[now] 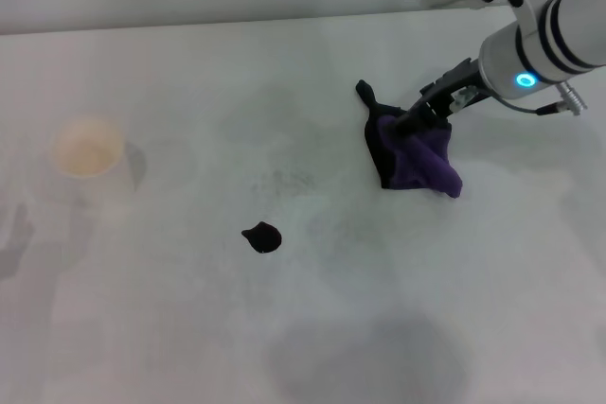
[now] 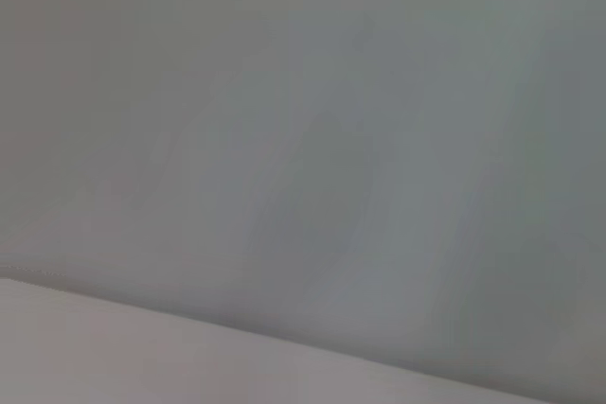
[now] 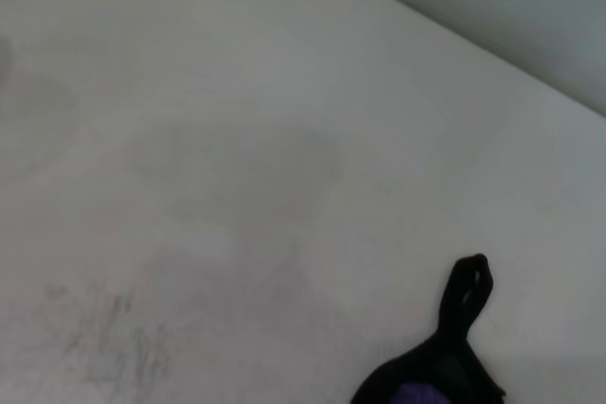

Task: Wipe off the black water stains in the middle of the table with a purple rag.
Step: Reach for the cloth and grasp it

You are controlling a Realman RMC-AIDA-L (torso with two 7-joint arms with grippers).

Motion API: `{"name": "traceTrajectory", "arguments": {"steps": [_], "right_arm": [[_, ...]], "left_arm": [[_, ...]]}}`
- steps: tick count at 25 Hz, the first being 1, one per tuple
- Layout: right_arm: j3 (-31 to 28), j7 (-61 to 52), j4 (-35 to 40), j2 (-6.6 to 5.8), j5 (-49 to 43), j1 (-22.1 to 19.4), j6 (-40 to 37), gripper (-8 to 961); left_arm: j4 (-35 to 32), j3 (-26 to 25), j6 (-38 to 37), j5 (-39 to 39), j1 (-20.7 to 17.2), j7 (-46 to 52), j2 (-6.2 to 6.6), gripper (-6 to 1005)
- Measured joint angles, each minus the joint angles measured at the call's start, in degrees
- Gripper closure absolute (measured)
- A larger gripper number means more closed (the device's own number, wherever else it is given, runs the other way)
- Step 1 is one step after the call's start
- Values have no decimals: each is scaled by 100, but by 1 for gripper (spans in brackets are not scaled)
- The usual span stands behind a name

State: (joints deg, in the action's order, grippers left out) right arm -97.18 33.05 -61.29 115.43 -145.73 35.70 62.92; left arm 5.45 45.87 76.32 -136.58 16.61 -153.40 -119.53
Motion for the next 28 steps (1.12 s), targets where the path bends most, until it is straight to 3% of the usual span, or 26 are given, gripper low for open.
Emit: {"name": "traceTrajectory", "arguments": {"steps": [5, 15, 20, 28], "right_arm": [[263, -3, 451, 4, 1, 132, -356, 101], [441, -7, 561, 6, -4, 166, -548, 155], [445, -14, 792, 6, -8, 237, -571, 343], [416, -18, 1015, 0, -18, 344, -581, 385]], "left_arm": [[0, 0, -19, 0, 27, 0, 7, 112], [-45, 1, -17, 0, 61, 3, 9, 112], [-100, 0, -22, 0, 57, 4, 9, 112], [-141, 1, -22, 0, 52, 4, 12, 111]]}}
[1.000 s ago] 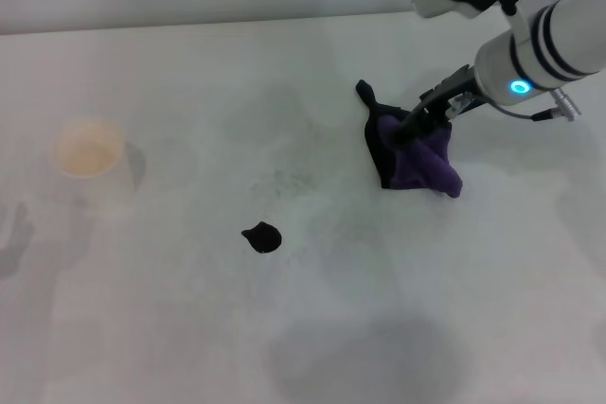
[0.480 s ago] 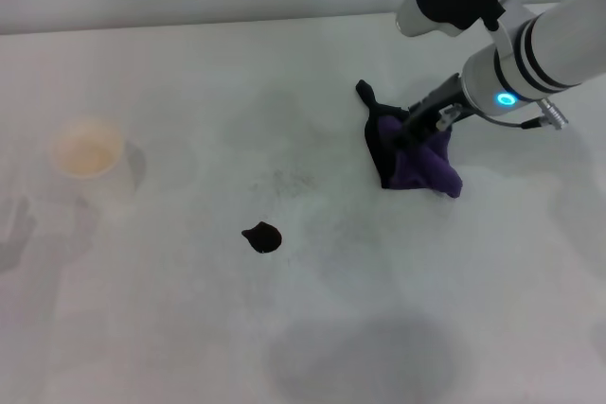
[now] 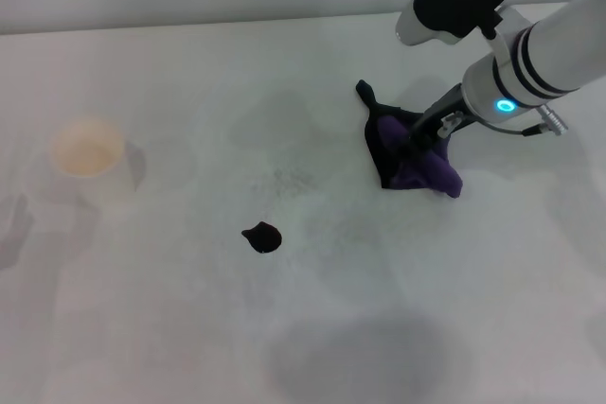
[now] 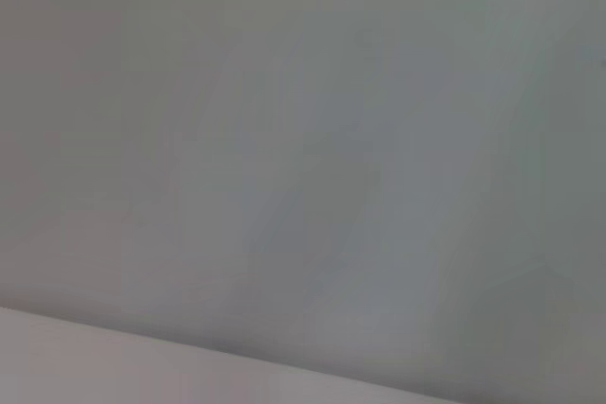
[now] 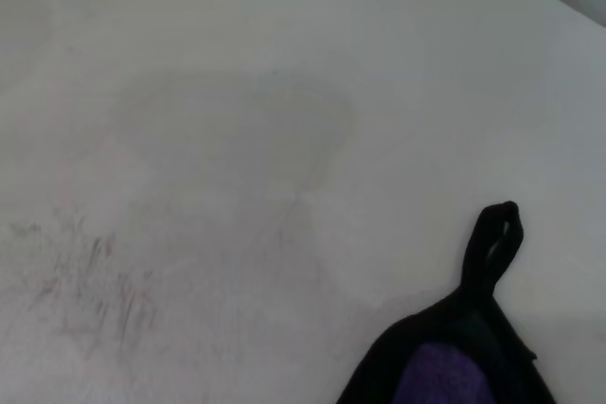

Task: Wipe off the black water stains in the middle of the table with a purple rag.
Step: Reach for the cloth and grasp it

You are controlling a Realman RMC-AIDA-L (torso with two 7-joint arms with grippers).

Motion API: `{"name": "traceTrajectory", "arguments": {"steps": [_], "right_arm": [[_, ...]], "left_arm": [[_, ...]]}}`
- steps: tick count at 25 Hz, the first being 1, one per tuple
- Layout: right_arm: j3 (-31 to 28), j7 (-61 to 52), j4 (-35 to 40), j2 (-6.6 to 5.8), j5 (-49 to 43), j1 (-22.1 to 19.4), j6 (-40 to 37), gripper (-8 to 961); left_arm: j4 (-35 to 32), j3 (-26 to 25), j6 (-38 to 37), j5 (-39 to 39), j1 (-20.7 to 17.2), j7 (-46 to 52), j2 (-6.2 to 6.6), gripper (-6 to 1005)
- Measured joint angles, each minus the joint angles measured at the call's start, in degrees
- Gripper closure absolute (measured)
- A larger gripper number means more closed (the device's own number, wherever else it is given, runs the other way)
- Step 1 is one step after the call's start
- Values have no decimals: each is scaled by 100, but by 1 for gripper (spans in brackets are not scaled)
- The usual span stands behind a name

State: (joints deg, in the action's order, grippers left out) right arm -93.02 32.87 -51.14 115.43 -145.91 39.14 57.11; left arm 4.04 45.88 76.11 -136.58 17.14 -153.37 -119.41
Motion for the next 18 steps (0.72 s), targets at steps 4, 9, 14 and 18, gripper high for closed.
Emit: {"name": "traceTrajectory", "arguments": {"steps": [4, 9, 14, 18], "right_arm": [[-17, -8, 55, -9, 0, 7, 31, 409], [10, -331, 123, -16, -133, 33, 51, 559], [24, -653, 143, -4, -400, 61, 141, 691], [4, -669, 145, -3, -426, 68, 185, 761]], "left_arm": [[0, 0, 0, -56, -12, -6, 5, 111], [0, 0, 42, -159, -43, -6, 5, 111], [0, 0, 45, -159, -36, -7, 5, 112], [0, 0, 54, -159, -27, -8, 5, 112]]}}
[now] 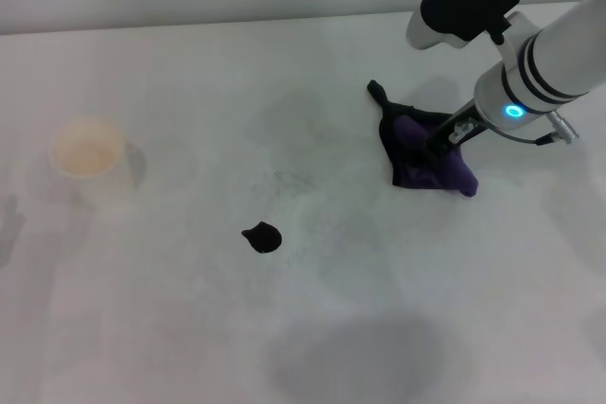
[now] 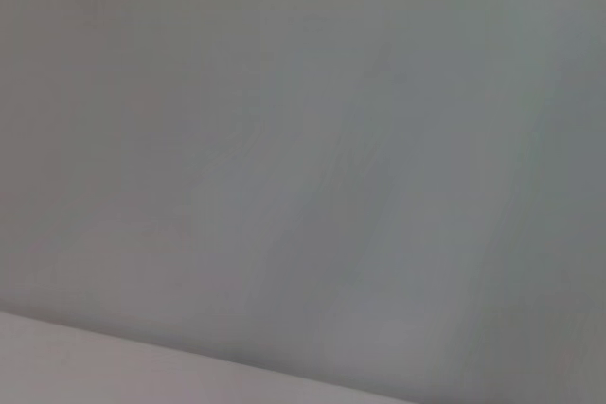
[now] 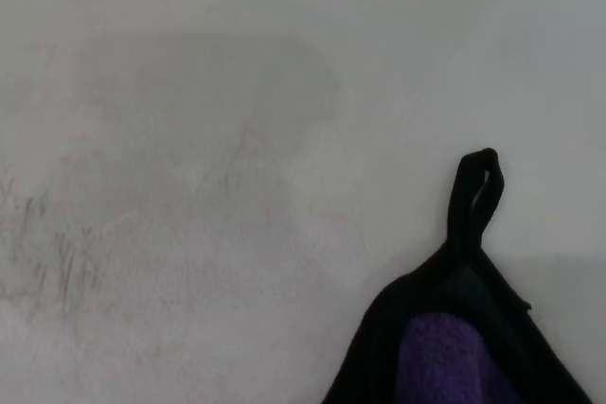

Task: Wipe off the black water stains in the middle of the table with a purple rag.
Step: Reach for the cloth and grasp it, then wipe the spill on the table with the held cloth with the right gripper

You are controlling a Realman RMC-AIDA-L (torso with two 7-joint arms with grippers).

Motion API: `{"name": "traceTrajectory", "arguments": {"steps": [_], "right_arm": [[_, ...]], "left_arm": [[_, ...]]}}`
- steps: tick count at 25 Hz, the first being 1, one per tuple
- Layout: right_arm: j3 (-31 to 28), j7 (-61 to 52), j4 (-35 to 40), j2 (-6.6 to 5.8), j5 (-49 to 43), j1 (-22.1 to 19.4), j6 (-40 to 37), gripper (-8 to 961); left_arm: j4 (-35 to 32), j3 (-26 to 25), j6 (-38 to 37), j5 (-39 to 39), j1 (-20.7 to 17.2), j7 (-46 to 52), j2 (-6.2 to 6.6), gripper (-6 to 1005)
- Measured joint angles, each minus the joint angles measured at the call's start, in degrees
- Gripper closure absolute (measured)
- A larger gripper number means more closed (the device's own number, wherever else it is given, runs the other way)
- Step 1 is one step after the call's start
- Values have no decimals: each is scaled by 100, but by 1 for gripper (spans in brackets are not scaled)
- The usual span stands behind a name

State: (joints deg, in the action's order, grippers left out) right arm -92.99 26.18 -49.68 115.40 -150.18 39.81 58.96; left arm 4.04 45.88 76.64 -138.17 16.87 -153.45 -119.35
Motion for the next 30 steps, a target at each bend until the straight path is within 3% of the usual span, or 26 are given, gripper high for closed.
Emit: {"name": "traceTrajectory", "arguments": {"steps": [4, 9, 20, 30], "right_arm": [[-38, -2, -52, 1, 42, -14, 88, 848], [34, 33, -493, 13, 56, -128, 447, 858], [1064, 181, -1294, 38, 1277, -201, 723, 858], [2178, 506, -1280, 52, 2396, -163, -206, 857]], "left_arm": [[0, 0, 0, 0, 7, 0, 0, 112], [0, 0, 1, 0, 8, 0, 0, 111], [0, 0, 4, 1, 4, 0, 0, 111], [0, 0, 9, 0, 22, 0, 0, 112]]}}
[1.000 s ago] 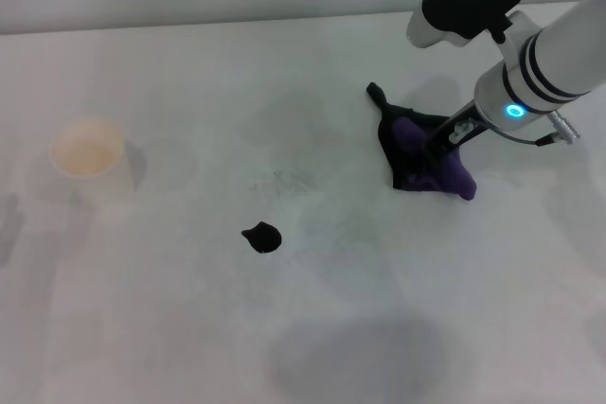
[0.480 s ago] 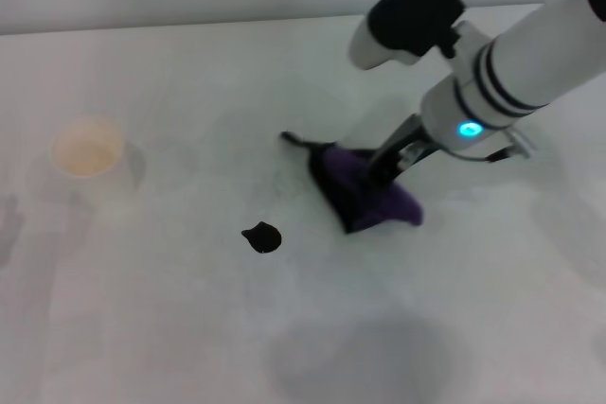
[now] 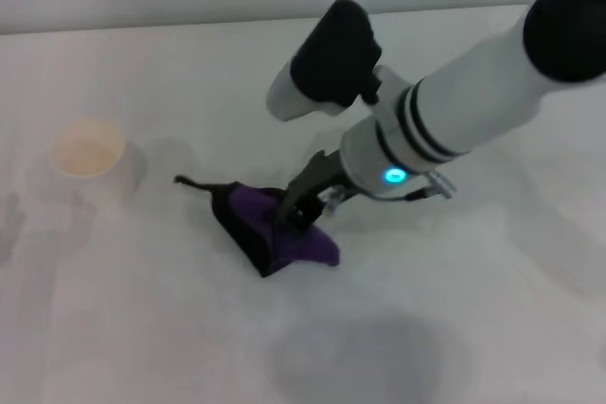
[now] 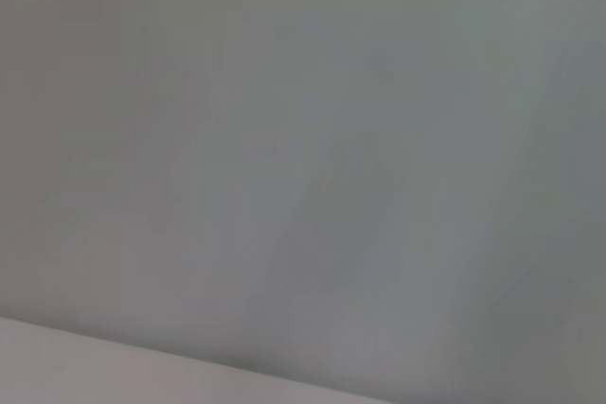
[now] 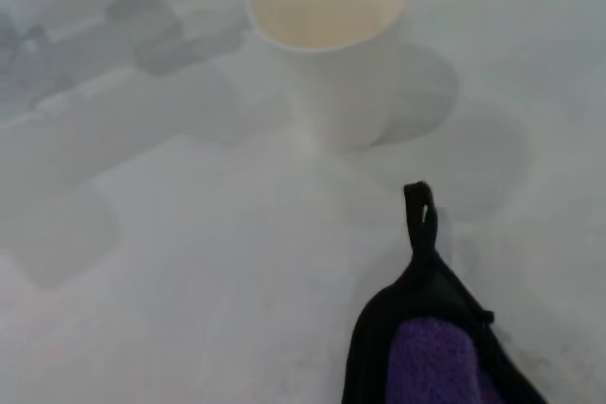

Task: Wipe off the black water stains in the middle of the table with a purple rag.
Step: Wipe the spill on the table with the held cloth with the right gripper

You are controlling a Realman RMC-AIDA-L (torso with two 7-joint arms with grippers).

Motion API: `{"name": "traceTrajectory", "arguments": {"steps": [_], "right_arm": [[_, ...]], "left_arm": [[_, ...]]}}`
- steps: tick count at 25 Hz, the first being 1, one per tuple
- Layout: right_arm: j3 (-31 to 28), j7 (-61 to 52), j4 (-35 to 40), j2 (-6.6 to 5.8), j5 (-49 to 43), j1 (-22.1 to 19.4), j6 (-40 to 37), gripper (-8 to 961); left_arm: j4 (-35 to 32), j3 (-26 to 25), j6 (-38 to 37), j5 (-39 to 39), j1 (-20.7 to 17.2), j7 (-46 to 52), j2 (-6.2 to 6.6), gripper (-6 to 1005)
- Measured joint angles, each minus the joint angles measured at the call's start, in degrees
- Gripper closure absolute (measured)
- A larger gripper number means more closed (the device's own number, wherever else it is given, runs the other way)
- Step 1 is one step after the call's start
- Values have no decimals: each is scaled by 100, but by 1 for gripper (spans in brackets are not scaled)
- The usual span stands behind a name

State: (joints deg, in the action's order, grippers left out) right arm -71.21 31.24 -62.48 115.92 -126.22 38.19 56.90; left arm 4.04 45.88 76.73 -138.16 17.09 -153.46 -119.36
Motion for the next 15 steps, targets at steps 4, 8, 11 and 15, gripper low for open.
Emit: {"name": "traceTrajectory", "arguments": {"steps": [4, 8, 11, 15], "right_arm": [[520, 2, 76, 10, 33, -29, -371, 857], [908, 5, 117, 21, 55, -102, -776, 857], [1031, 70, 155, 20, 167, -143, -956, 857], [1150, 489, 348, 26, 575, -150, -1213, 857]], "left_arm": [[0, 0, 0, 0, -12, 0, 0, 112], [0, 0, 0, 0, -17, 0, 0, 112], [0, 0, 0, 0, -10, 0, 0, 111], [0, 0, 0, 0, 0, 0, -7, 111]]}}
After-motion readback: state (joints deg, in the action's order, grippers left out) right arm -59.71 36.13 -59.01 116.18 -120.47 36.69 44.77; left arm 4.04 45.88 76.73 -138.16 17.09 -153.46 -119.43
